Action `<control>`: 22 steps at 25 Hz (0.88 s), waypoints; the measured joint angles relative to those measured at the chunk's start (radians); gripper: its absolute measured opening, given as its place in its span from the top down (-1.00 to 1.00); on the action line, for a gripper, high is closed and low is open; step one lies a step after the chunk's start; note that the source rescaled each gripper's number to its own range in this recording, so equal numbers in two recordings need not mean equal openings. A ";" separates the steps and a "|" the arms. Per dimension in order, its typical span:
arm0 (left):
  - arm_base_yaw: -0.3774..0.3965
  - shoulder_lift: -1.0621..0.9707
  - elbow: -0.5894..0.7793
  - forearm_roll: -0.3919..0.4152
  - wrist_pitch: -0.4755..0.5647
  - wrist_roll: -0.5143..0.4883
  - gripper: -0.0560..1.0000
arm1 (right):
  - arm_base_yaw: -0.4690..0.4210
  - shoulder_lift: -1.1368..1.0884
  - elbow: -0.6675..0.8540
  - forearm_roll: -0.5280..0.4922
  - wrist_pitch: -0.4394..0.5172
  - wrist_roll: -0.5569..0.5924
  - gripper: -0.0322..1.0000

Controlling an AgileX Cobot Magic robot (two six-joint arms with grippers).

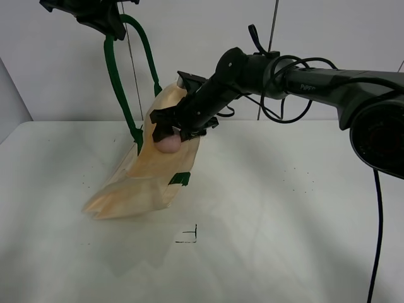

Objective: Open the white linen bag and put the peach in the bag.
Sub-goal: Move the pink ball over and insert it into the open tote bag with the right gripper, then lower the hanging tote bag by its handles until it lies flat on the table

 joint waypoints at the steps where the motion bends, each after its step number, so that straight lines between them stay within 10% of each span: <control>1: 0.000 0.000 0.000 0.000 0.000 0.000 0.89 | 0.000 0.000 0.000 -0.007 0.003 0.000 -0.82; 13: 0.000 0.000 0.000 -0.005 0.000 0.000 0.89 | -0.044 -0.018 -0.146 -0.420 0.403 0.219 -1.00; 22: 0.000 0.000 0.000 -0.016 0.000 0.000 0.89 | -0.199 -0.024 -0.166 -0.564 0.446 0.239 -1.00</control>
